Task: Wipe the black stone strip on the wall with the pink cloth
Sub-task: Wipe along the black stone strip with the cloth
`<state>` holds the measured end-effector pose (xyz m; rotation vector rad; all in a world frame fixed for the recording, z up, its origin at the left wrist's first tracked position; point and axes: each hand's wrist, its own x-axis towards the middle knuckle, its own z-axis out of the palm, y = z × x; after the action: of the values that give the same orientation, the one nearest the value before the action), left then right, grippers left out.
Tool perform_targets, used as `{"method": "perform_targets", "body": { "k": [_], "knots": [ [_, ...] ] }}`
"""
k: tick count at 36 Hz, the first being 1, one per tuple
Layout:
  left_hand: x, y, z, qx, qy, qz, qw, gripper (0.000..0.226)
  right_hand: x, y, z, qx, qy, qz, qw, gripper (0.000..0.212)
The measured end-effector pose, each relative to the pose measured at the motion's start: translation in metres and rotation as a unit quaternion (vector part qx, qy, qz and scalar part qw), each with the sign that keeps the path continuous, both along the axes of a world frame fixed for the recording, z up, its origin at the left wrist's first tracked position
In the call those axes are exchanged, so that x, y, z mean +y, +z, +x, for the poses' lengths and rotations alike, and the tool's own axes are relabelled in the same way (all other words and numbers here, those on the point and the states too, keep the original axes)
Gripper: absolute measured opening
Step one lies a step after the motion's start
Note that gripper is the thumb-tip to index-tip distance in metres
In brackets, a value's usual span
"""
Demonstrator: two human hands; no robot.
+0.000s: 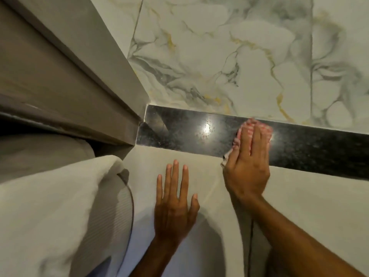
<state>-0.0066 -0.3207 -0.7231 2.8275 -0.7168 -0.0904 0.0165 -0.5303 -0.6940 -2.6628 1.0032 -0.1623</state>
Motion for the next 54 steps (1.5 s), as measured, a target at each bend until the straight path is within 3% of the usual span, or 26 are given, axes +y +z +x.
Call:
{"method": "perform_targets", "body": {
  "k": [2,4,7,9,14,19,21,23,26,28,32,35,37,39,42,47,50,54],
  "knots": [
    [-0.006,-0.005,0.000,-0.008,-0.024,0.016,1.000,0.067,0.006,-0.001,0.034,0.010,-0.006,-0.008,1.000,0.067],
    [-0.011,-0.010,-0.001,-0.014,-0.039,0.032,0.999,0.069,0.014,-0.005,0.047,0.016,0.081,0.003,0.997,0.068],
    [-0.018,-0.009,-0.002,0.000,-0.038,0.043,0.998,0.072,0.015,-0.009,0.012,0.014,0.254,0.020,0.967,0.067],
    [-0.022,-0.006,-0.003,0.008,-0.030,0.049,0.998,0.071,0.006,-0.009,-0.029,0.015,0.276,0.026,0.961,0.067],
    [-0.041,0.003,-0.005,0.017,-0.051,0.039,0.998,0.072,-0.049,0.004,-0.095,0.021,0.128,0.013,0.991,0.065],
    [-0.065,0.000,-0.005,0.005,-0.134,0.023,0.991,0.073,-0.107,0.006,-0.043,0.003,-0.054,0.001,0.999,0.065],
    [-0.074,-0.003,-0.005,-0.004,-0.154,0.027,0.988,0.075,-0.113,0.001,-0.011,0.004,-0.045,-0.007,0.999,0.065],
    [-0.079,-0.005,-0.007,-0.005,-0.164,0.039,0.986,0.076,-0.106,-0.005,0.001,-0.015,0.042,-0.010,0.999,0.066],
    [-0.084,-0.004,-0.008,-0.004,-0.175,0.035,0.984,0.074,-0.087,-0.008,-0.029,-0.010,0.177,0.002,0.984,0.068],
    [-0.084,-0.001,-0.007,0.001,-0.181,0.035,0.983,0.074,-0.084,-0.005,-0.066,-0.001,0.193,0.014,0.981,0.069],
    [-0.088,0.007,-0.008,0.025,-0.177,0.044,0.983,0.073,-0.114,0.005,-0.113,-0.017,0.046,0.035,0.998,0.068],
    [-0.090,0.007,-0.008,0.038,-0.177,0.035,0.983,0.073,-0.158,0.012,-0.092,0.003,-0.156,0.034,0.987,0.071],
    [-0.088,0.003,-0.008,0.036,-0.174,0.027,0.984,0.072,-0.184,0.013,-0.063,0.024,-0.209,0.029,0.977,0.073],
    [-0.087,-0.001,-0.007,0.026,-0.169,0.013,0.985,0.072,-0.196,0.011,-0.033,0.022,-0.189,0.033,0.981,0.069],
    [-0.088,-0.005,-0.006,0.015,-0.171,0.022,0.985,0.074,-0.174,0.004,-0.020,0.007,-0.077,0.004,0.997,0.066],
    [-0.089,0.002,-0.008,0.029,-0.163,0.022,0.986,0.074,-0.101,0.004,-0.097,0.004,0.051,0.002,0.999,0.067],
    [-0.090,0.004,-0.009,0.032,-0.154,0.010,0.987,0.073,-0.102,0.005,-0.132,0.018,-0.006,0.006,1.000,0.066],
    [-0.089,0.000,-0.008,0.009,-0.159,-0.003,0.987,0.074,-0.155,0.011,-0.099,0.019,-0.186,-0.005,0.982,0.063]
  ]
}}
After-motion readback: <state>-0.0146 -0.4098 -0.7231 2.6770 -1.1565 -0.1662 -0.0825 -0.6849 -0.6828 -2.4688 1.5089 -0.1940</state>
